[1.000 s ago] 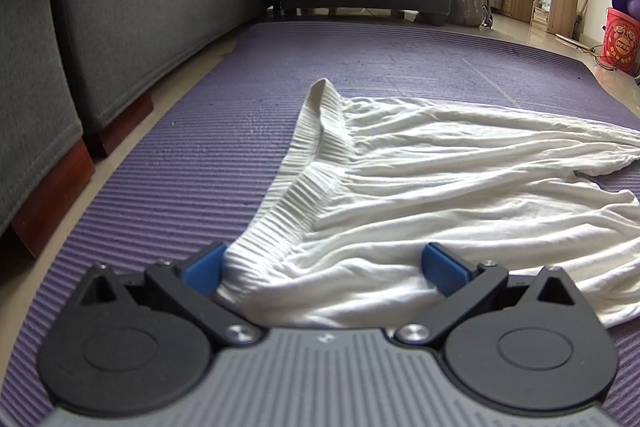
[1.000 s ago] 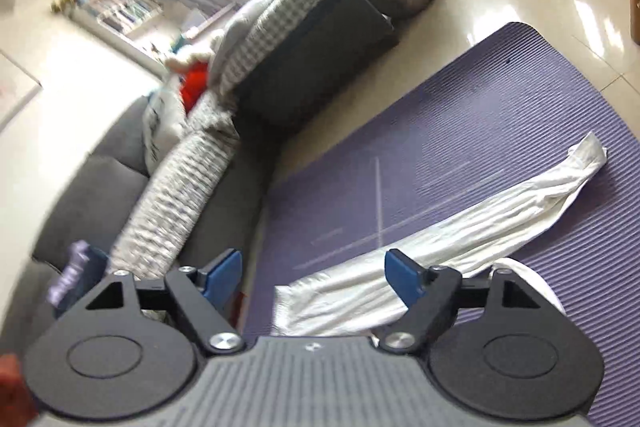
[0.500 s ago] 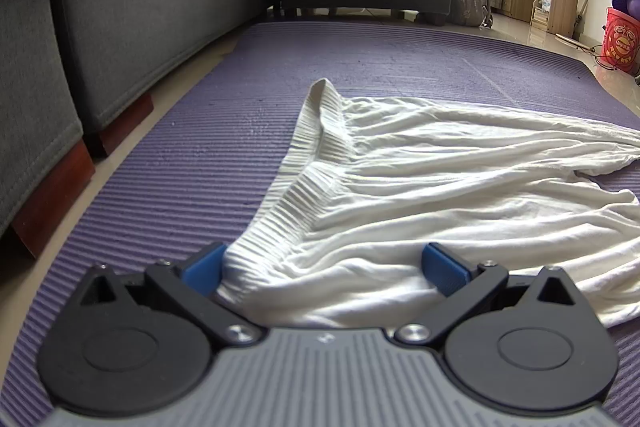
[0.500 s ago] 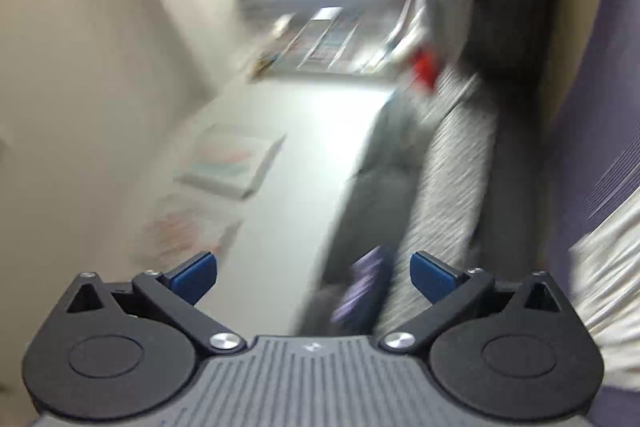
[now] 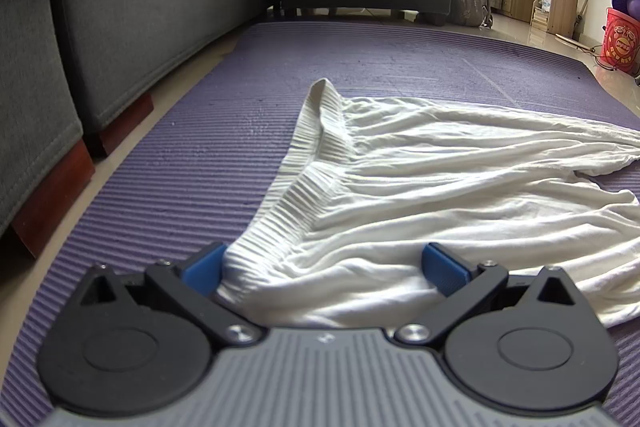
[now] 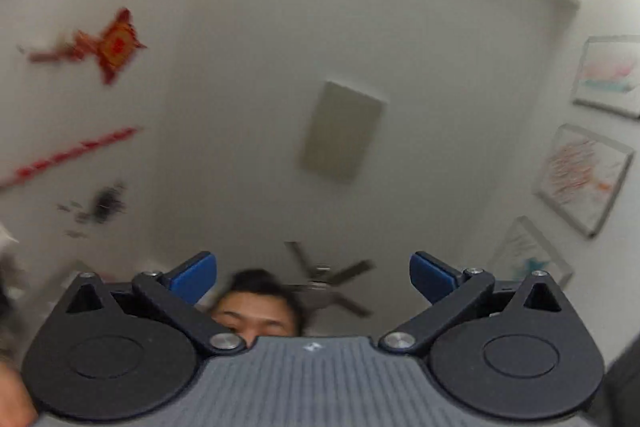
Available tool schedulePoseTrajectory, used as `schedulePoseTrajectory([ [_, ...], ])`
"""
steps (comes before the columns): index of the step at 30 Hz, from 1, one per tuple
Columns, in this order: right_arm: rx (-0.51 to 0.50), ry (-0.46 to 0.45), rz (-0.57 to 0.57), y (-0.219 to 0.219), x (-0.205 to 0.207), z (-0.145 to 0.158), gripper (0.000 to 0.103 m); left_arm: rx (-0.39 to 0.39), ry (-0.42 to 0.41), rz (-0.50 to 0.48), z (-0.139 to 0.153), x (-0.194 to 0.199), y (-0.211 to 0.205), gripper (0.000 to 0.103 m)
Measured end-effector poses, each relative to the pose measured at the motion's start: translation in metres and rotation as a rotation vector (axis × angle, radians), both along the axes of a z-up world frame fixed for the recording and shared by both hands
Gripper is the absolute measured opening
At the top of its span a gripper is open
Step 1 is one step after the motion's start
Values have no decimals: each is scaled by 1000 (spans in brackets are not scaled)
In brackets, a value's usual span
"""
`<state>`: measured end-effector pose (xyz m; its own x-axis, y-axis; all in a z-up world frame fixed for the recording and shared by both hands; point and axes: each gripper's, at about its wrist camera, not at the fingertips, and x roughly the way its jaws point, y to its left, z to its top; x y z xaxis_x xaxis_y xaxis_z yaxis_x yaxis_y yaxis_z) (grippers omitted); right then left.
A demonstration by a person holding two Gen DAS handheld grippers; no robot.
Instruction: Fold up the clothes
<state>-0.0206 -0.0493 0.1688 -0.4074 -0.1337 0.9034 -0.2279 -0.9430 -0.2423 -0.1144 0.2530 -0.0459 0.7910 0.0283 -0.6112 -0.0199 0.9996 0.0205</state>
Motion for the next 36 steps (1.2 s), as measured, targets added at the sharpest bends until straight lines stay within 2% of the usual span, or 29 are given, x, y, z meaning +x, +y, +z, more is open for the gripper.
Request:
schedulePoseTrajectory([
  [6,68,8,213,49,42,-1,103,0,0,0,0,0,0,103],
  [8,59,49,235,60,46,-6,103,0,0,0,0,0,0,103],
  [10,-10,136,284,78,48,-4,103,0,0,0,0,0,0,103],
  [11,-76,161,323,94,53,1,103,0,0,0,0,0,0,103],
  [13,-166,165,396,120,58,15,103,0,0,0,0,0,0,103],
  [16,-279,167,396,131,58,39,103,0,0,0,-1,0,0,103],
  [22,-493,42,243,133,54,92,103,0,0,-1,-1,0,-1,103],
  [25,-787,19,35,112,37,121,103,0,0,-2,0,0,1,103],
  [28,-1020,10,-154,88,7,146,103,0,0,-2,0,0,1,103],
  [30,-1028,-66,-277,67,-20,165,103,0,0,-2,0,0,0,103],
  [33,-976,-153,-332,43,-42,178,103,0,0,-2,-1,0,0,103],
  [35,-961,-163,-352,31,-42,177,103,0,0,-2,-1,0,0,103],
  [36,-957,-163,-326,24,-40,175,103,0,0,-2,-1,0,0,103],
])
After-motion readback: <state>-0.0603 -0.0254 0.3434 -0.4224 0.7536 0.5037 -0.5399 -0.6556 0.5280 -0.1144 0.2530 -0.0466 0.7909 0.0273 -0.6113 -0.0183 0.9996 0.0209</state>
